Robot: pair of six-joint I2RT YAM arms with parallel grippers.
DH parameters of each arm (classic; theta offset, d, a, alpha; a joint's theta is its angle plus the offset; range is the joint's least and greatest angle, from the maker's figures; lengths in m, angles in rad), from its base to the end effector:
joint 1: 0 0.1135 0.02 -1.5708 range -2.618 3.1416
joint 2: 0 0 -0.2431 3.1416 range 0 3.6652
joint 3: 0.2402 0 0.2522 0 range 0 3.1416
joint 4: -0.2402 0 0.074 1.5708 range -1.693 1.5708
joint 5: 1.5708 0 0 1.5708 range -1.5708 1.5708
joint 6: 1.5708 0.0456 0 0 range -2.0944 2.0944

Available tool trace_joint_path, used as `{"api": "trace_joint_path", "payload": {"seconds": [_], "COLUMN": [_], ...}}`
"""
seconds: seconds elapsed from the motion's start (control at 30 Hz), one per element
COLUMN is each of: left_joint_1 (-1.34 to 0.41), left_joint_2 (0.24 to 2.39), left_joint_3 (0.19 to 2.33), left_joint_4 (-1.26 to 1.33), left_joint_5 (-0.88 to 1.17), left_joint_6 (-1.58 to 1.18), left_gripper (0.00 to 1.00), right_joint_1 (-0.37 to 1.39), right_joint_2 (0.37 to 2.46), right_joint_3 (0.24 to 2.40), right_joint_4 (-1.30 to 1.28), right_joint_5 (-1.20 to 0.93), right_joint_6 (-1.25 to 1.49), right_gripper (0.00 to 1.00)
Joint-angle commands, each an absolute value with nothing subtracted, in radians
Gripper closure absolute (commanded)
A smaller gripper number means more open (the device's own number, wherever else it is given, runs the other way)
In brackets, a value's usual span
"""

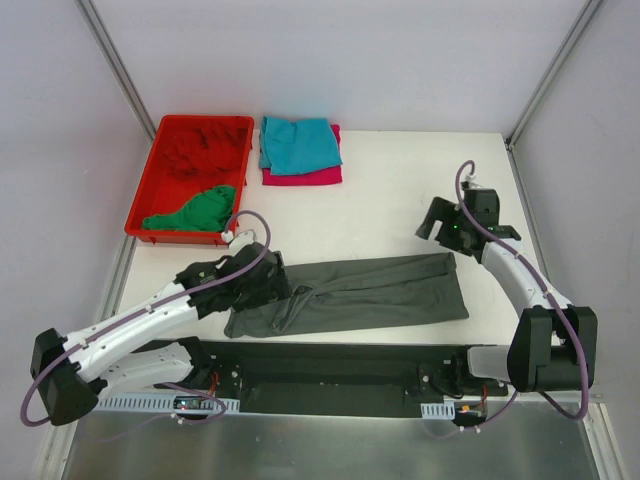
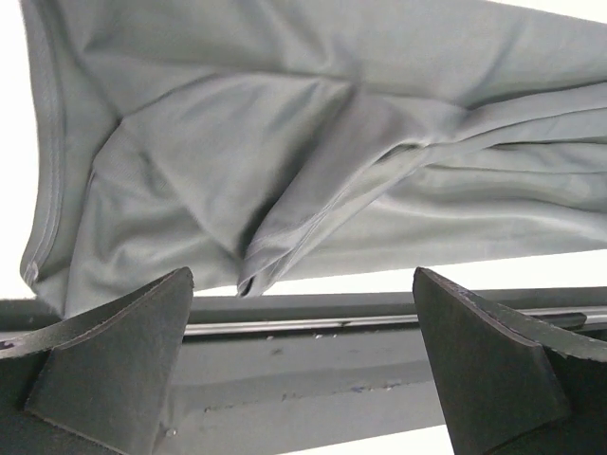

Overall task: Fold and stack the t-shirts
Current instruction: Fold the other side of the tshirt into a rectangle

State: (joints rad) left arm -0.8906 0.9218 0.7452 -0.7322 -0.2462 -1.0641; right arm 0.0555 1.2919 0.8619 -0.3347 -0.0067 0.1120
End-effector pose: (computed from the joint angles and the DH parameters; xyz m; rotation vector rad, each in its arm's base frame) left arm 0.1328 -0.1465 0.2300 -0.3252 2.5021 -0.5437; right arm 0.2866 0.0162 0.2168 0.0627 2.3364 0.0912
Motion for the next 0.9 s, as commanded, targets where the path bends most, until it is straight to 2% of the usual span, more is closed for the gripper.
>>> {"api": "trace_joint_path", "payload": {"seconds": [0.0, 0.13, 0.33, 0.5, 0.6, 0.87], "left_joint_1": [-0.790, -0.599, -0.519, -0.428, -0.400, -0.362], "left_joint_2": [1.055, 1.175, 1.288, 1.301, 1.289, 1.247], "left_joint_3": [0.827, 0.784, 0.714, 0.583, 0.534, 0.500], "left_joint_4": [-0.597, -0.405, -0.354, -0.333, -0.304, -0.282], "left_joint_5": [-0.241, -0.011, 0.078, 0.092, 0.118, 0.150], "left_joint_6": [-0.907, -0.856, -0.831, -0.851, -0.848, -0.818], "left_gripper": [0.01, 0.01, 0.01, 0.01, 0.01, 0.01], "right_joint_1": [0.171, 0.393, 0.616, 0.777, 0.850, 0.908], "right_joint_2": [1.282, 1.344, 1.452, 1.606, 1.693, 1.862], "right_joint_3": [0.801, 0.813, 0.848, 0.972, 1.052, 1.186], "right_joint_4": [-0.111, -0.005, 0.178, 0.181, 0.169, 0.164], "right_joint_5": [-0.568, -0.721, -0.776, -0.908, -0.916, -0.931], "right_joint_6": [0.083, 0.031, -0.086, -0.201, -0.271, -0.256], "right_gripper": [0.04, 0.04, 0.04, 0.04, 0.04, 0.04]}}
